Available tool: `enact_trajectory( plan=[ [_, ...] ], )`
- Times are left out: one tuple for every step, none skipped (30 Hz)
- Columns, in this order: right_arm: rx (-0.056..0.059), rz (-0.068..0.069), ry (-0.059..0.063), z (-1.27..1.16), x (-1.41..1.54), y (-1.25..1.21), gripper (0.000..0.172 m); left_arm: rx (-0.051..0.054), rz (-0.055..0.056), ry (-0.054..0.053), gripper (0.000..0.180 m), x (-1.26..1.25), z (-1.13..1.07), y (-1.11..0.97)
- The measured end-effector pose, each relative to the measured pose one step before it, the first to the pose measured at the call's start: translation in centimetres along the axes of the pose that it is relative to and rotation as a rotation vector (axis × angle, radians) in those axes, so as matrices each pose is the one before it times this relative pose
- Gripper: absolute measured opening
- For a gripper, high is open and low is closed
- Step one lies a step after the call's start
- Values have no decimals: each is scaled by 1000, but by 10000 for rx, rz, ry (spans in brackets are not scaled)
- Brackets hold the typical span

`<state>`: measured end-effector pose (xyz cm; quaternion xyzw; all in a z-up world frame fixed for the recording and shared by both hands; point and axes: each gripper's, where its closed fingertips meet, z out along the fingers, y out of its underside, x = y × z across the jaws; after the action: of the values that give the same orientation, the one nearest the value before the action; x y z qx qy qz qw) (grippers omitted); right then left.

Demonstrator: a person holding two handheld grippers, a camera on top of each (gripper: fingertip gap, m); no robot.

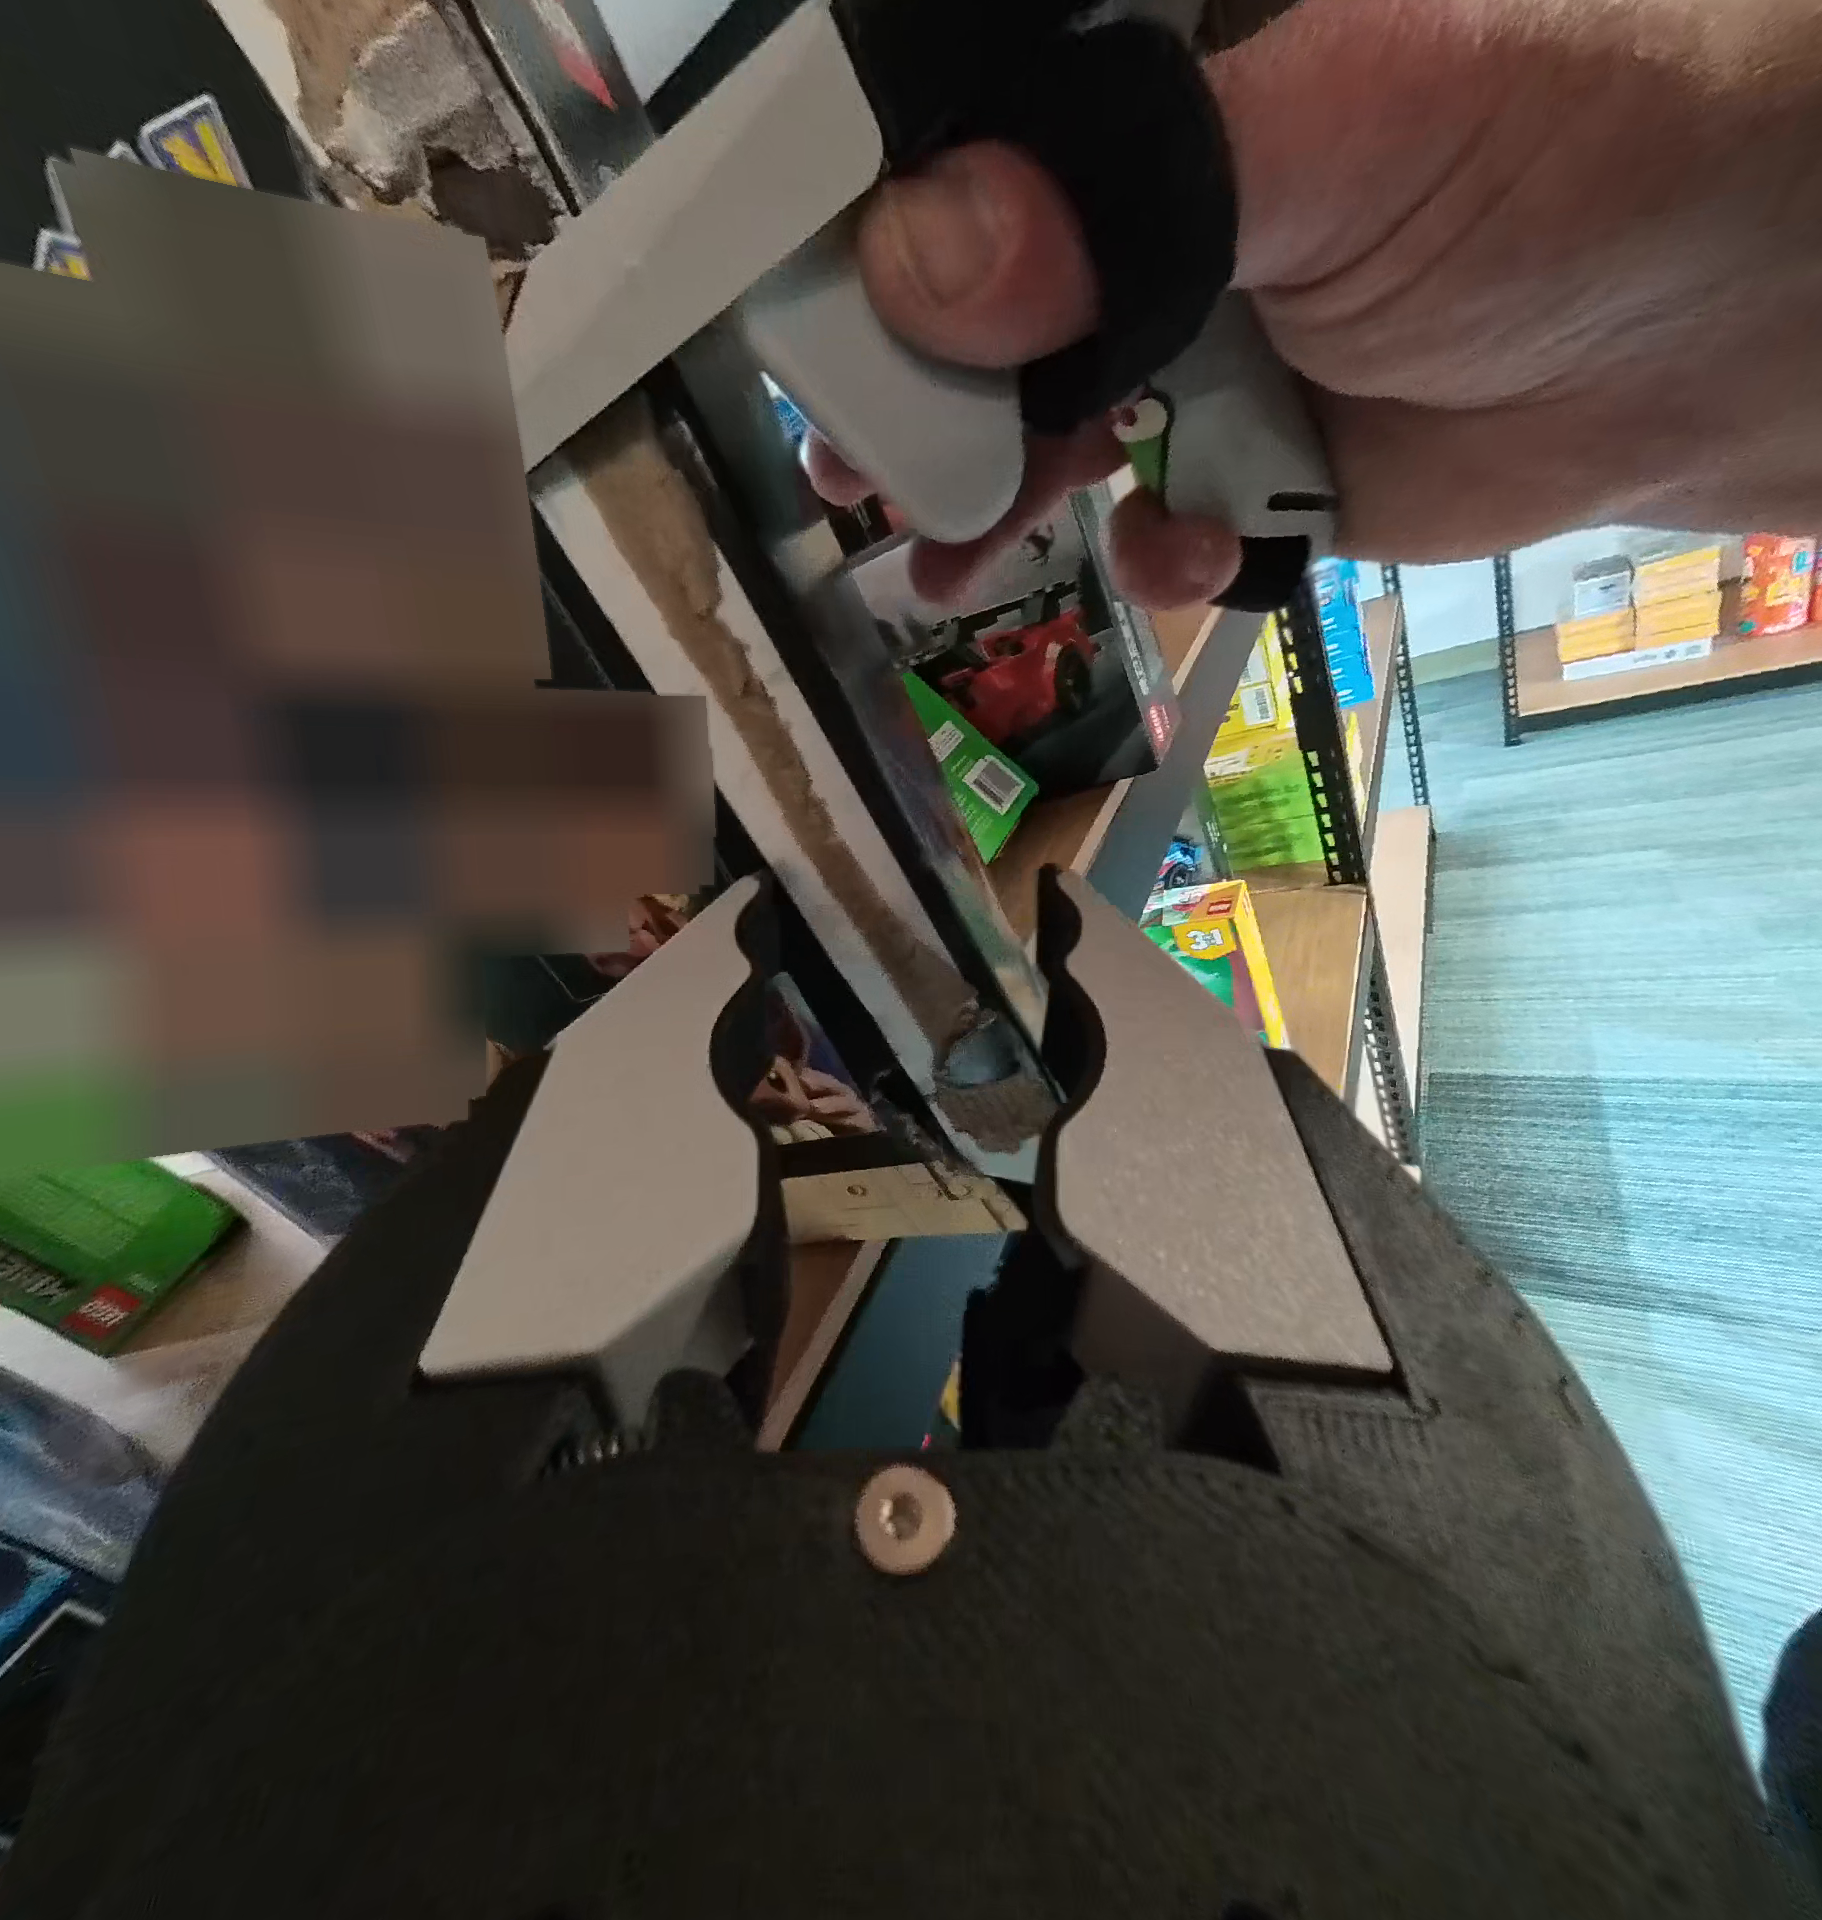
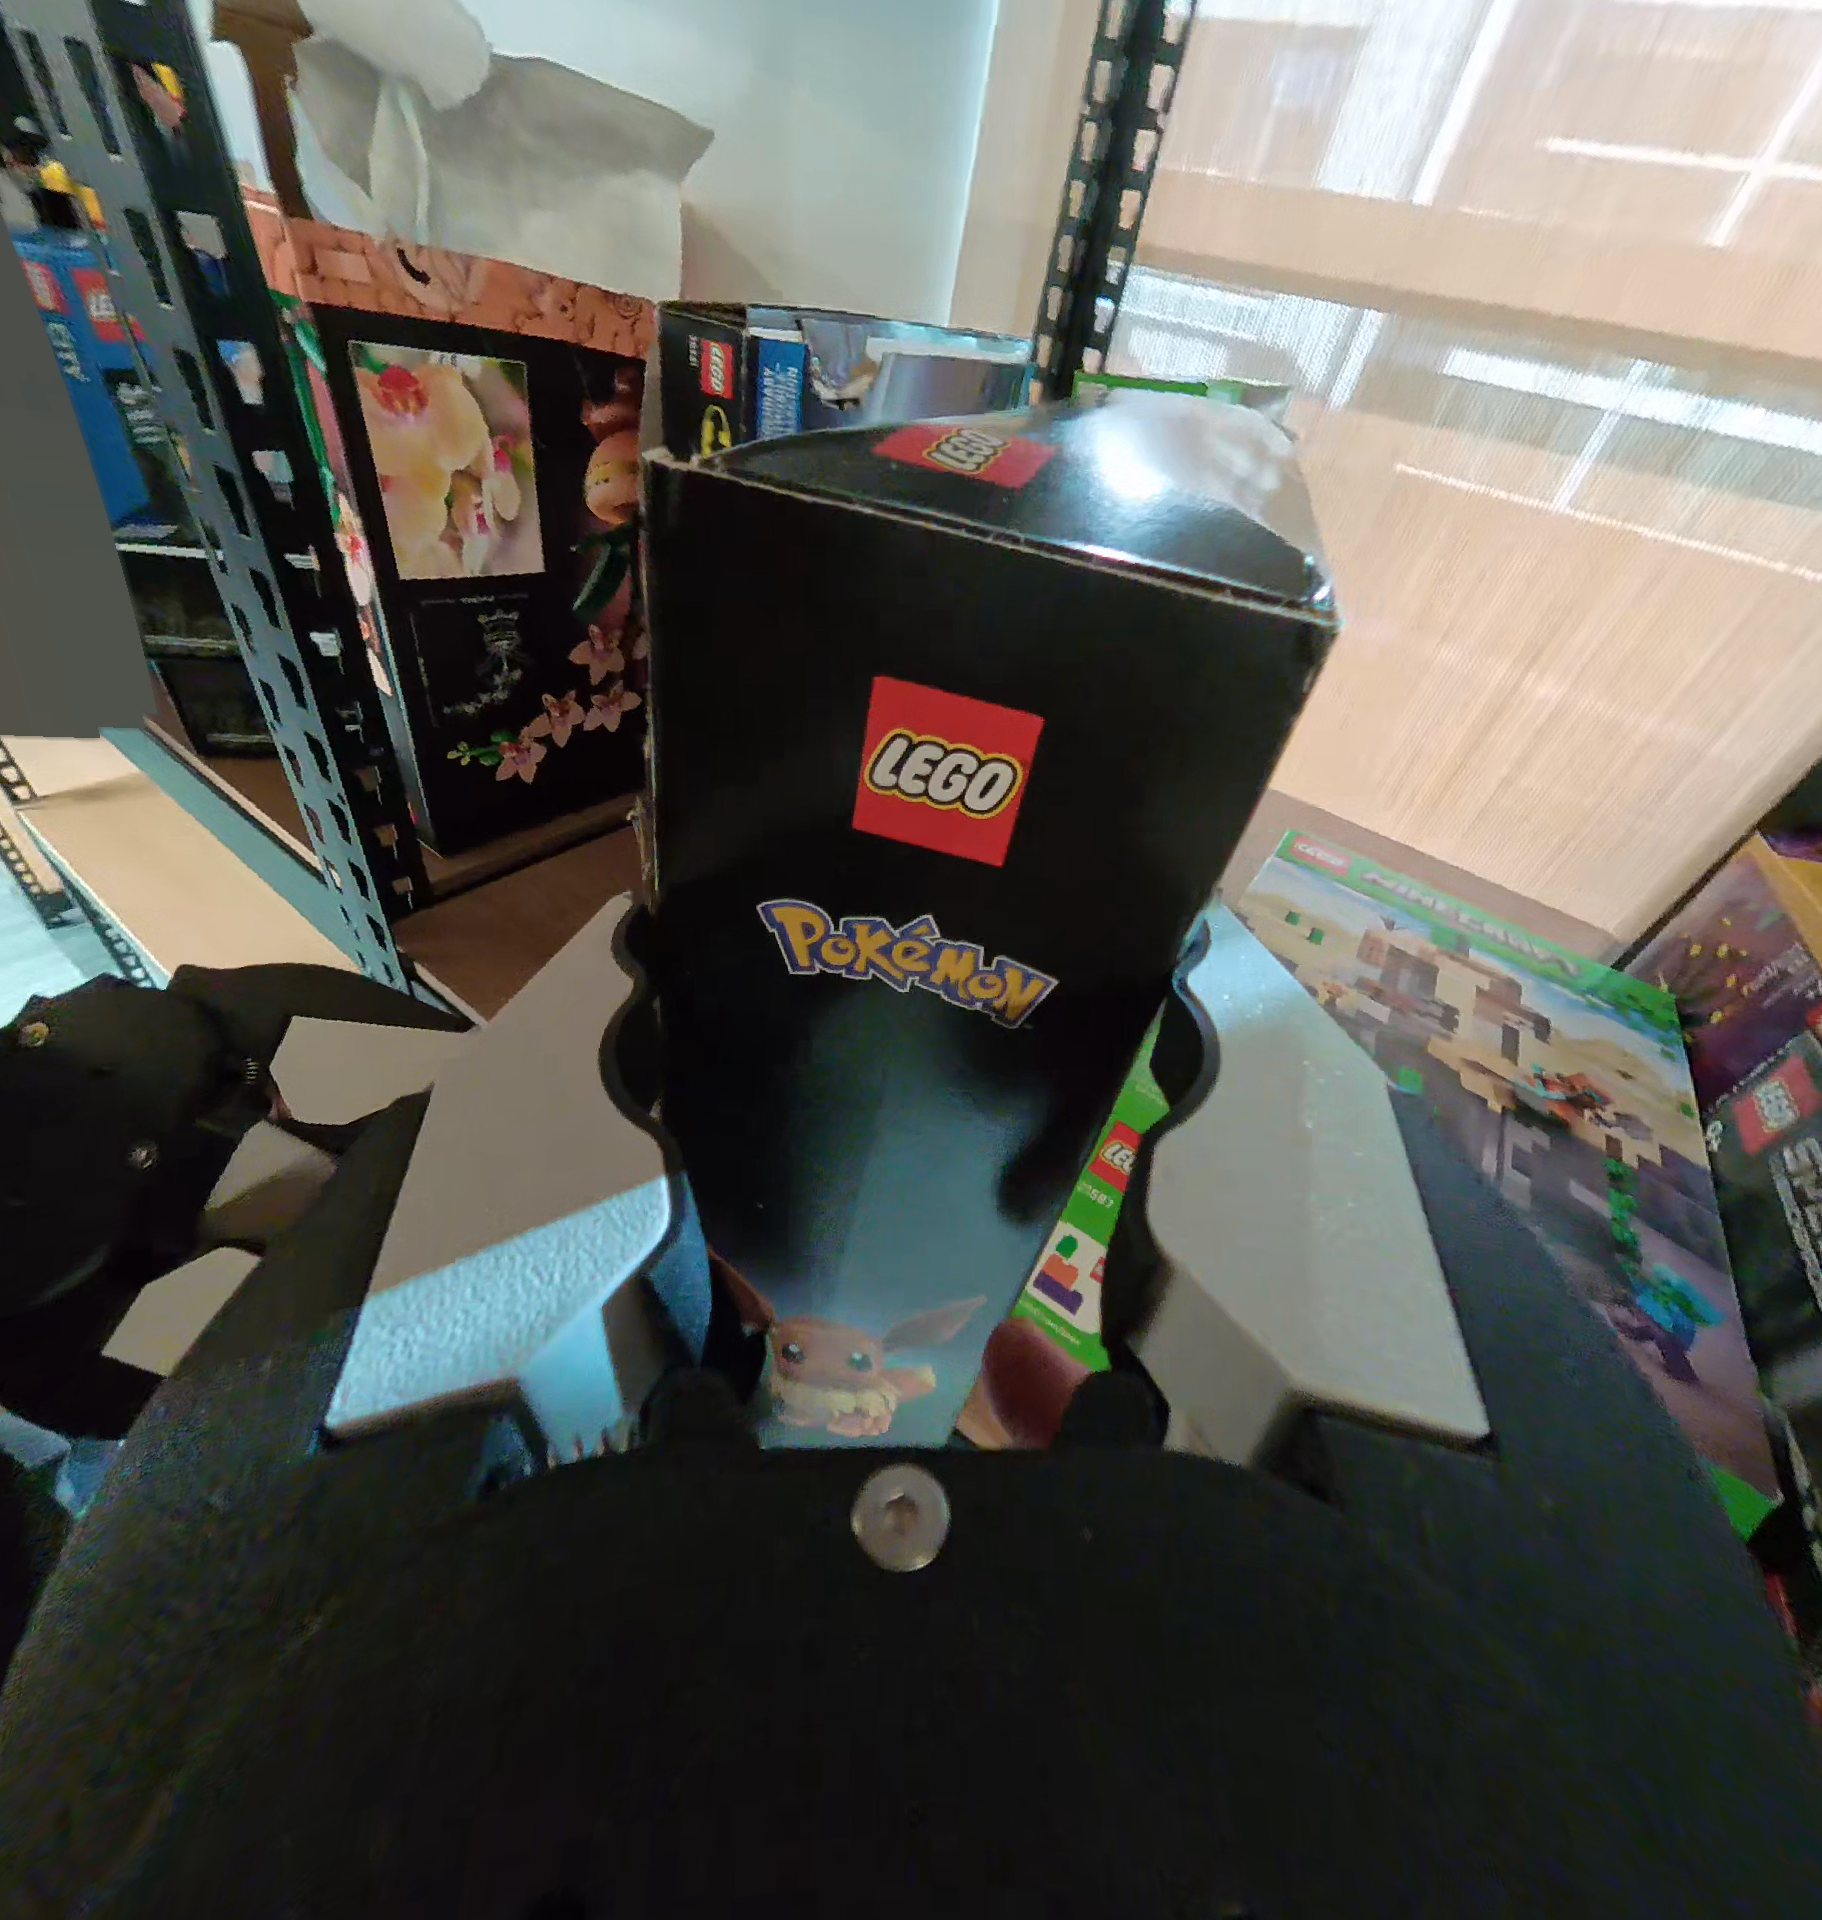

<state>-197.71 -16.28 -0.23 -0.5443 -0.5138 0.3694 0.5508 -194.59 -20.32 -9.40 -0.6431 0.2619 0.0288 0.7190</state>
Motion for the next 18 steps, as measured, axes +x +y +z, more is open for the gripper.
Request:
enact_trajectory(
  plan=[
    [72, -24, -94, 11, 143, 40, 95, -58, 127, -17, 47, -12, 81, 51],
    [63, 84, -88, -11, 247, 21, 95, -9, 127, 18, 46, -76, 67, -2],
    [79, 48, -223, -37, 116, -39, 95, 130, 14, 84, 46, -21, -21, -201],
    [21, -22, -158, -50, 216, 51, 95, 179, -53, 51, 45, -58, -184, -372],
    [-17, 21, -43, -24, 302, 51, 95, 204, -23, -118, 43, -335, -334, -514],
    [4, 2, -59, 13, 129, -6, 95, 139, 56, -26, 42, -309, -332, -519],
    [-22, 16, -36, 34, 97, 8, 95, 54, 53, 72, 43, -287, -235, -412],
    [6, -13, -40, 37, 27, 9, 95, -15, -17, 22, 44, -420, -130, -256],
    [48, -46, -95, 23, -98, 6, 94, -86, -52, 0, 45, -477, 14, -57],
    [8, -70, -149, -26, -132, 37, 94, -161, -74, 45, 45, -389, 190, 206],
    [-3, -18, -119, -27, -23, 27, 94, -306, -148, 226, 46, -14, 434, 586],
    [5, -18, -154, -51, -27, 7, 94, -351, -219, 181, 49, 76, 554, 801],
    [-3, -15, -259, -87, -91, 14, 95, -99, -131, -27, 50, -7, 435, 506],
    [-73, 19, -209, -126, 32, 51, 95, 2, 12, -15, 51, 226, 314, 307],
    [-77, -4, -162, -125, 101, 54, 96, -75, 31, -37, 50, 249, 317, 330],
    [12, 31, -254, -158, 6, 22, 96, -41, -20, -112, 50, 94, 295, 220],
    [57, 18, -169, -133, 130, 30, 96, 16, -12, -143, 51, -11, 227, 37],
    [39, 64, -71, -104, 256, 28, 96, 15, 14, -141, 51, -123, 173, -82]
  ],
)
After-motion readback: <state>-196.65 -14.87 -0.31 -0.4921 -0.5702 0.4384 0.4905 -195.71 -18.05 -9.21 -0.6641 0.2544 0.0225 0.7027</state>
